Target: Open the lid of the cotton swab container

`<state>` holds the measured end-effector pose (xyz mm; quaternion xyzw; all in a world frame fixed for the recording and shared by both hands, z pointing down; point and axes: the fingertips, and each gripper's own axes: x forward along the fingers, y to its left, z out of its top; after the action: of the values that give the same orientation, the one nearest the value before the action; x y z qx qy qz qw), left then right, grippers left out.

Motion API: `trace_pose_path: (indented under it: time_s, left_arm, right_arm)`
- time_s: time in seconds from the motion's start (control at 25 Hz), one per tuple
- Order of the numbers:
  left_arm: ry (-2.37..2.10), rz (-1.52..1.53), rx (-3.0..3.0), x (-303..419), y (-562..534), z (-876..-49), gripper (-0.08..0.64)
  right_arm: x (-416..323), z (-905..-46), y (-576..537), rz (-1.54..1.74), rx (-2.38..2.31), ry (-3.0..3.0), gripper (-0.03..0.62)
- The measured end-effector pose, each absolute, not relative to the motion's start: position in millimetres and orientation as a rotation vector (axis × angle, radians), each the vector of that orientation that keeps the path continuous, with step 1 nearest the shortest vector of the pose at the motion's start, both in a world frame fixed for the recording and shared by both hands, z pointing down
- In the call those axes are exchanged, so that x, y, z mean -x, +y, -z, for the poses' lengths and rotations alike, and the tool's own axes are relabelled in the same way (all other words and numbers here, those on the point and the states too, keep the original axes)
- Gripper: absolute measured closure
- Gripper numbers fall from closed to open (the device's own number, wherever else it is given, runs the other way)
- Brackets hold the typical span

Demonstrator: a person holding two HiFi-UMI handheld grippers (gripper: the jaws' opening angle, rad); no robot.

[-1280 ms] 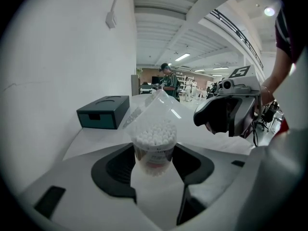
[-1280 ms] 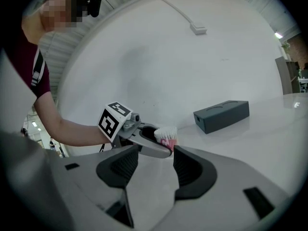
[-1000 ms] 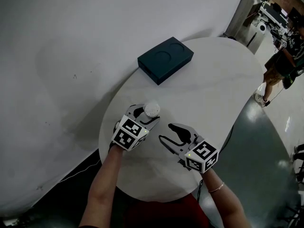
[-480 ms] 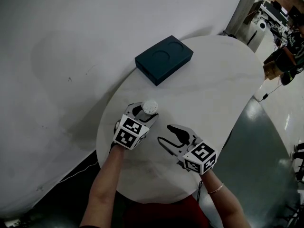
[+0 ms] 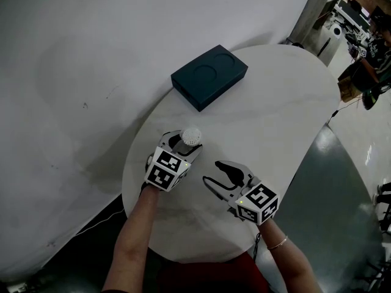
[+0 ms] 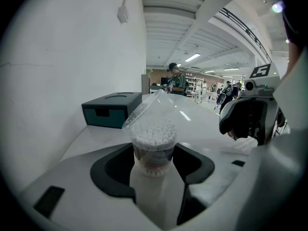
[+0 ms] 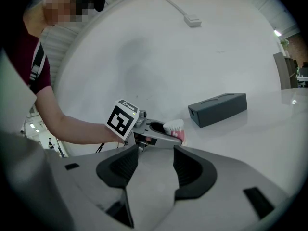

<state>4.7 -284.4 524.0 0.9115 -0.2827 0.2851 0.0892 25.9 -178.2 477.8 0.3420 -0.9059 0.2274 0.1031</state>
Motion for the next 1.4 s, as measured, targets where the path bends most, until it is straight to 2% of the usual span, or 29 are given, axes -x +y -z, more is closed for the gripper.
trace_pose_path:
  time_s: [0.6, 0.84, 1.4]
  left_arm:
    - [-0.792, -0.843, -2.719, -8, -286, -525, 0.302]
    - [-0.828, -0.836, -2.699, -7, -286, -524, 0.271]
    - [-0.960, -0.857, -2.602, 28, -255, -526, 0.261]
  right_arm:
    - [-26, -482, -180, -0.689, -1.017, -2.655, 0.351]
    - [-27, -480, -179, -0.684, -1.025, -2.651, 0.351]
    - [-31, -471, -161, -0.703, -1.057, -2.666, 0.351]
